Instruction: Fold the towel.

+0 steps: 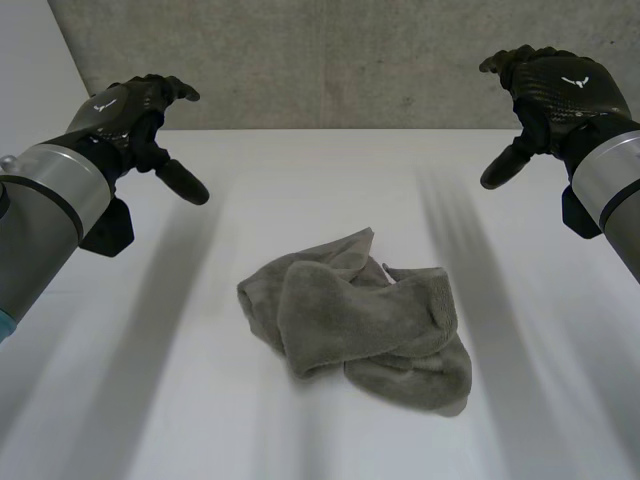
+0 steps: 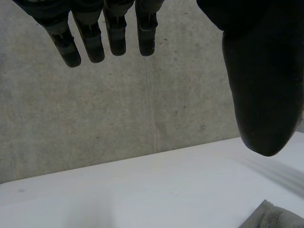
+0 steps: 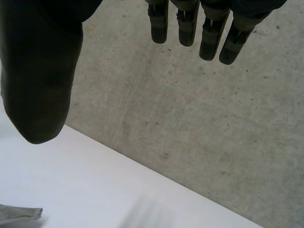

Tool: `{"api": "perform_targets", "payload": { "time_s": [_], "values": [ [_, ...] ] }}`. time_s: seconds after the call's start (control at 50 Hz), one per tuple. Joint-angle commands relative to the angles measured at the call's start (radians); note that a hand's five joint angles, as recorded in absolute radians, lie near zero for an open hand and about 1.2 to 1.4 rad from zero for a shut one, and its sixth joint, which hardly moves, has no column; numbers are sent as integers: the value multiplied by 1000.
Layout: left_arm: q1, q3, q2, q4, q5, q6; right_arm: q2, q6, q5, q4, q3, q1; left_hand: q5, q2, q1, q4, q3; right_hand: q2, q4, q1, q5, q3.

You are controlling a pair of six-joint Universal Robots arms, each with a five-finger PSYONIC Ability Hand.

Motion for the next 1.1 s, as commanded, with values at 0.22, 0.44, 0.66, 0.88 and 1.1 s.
{"api": "perform_targets", "payload": {
  "time_s": [0.22,0.44,0.66,0.88,1.1],
  "values": [
    [-53,-3,-90,38,309,51,49,-300,-293,304,-35,-21,-45,-55,-76,-52,-44,-79,-7,-59,-61,-7],
    [-91,4,-271,-1,394,292,206,-440,-284,369,11,16,-45,-55,-76,-52,-44,-79,-7,-59,-61,-7],
    [-143,18,-385,-95,353,416,315,-520,-126,340,7,91,383,374,353,-52,-44,13,-7,33,31,-7],
    [-180,15,-371,-186,360,462,232,-535,-117,325,13,88,613,604,583,-52,-44,324,-7,344,342,-7],
    [-163,-9,-321,-193,347,479,195,-636,-105,335,68,94,610,601,580,-52,-44,415,-7,435,433,-7]
  ]
}}
